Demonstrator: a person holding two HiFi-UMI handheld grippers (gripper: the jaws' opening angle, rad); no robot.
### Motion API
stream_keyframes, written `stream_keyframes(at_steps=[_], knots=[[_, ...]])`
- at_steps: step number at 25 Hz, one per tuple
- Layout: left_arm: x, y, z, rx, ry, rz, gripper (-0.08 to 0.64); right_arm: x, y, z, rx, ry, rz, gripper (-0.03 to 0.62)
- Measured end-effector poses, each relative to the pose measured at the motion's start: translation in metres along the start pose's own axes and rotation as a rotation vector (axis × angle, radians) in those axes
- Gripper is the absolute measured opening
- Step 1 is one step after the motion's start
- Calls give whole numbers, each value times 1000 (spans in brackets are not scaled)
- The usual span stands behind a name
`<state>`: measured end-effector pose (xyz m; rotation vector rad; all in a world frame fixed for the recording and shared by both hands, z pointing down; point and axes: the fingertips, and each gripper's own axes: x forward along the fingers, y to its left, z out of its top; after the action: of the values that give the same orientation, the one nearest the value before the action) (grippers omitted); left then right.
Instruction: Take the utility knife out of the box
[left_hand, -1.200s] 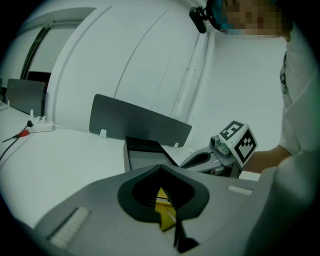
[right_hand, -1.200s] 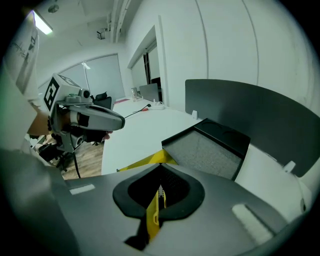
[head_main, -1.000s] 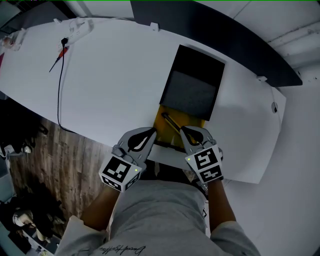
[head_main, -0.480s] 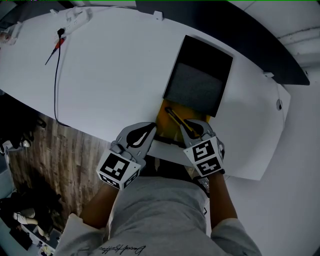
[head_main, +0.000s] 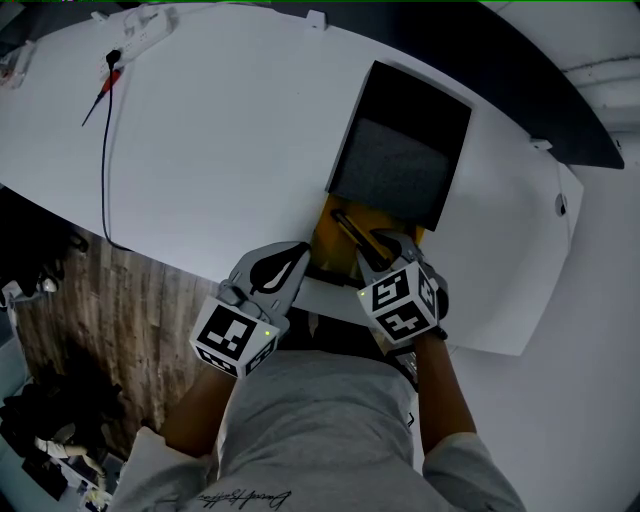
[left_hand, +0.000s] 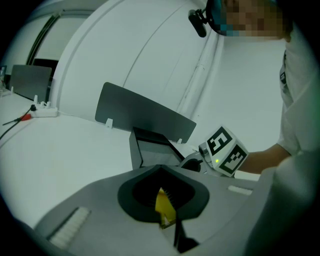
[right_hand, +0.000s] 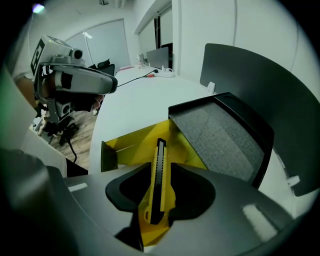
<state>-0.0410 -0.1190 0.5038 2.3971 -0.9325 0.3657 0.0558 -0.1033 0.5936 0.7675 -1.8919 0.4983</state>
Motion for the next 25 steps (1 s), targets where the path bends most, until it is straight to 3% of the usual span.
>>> stream_keyframes(at_steps=[25], knots=[[2, 18, -14, -49, 15, 15, 2, 38, 2, -20, -53, 183, 19, 158]])
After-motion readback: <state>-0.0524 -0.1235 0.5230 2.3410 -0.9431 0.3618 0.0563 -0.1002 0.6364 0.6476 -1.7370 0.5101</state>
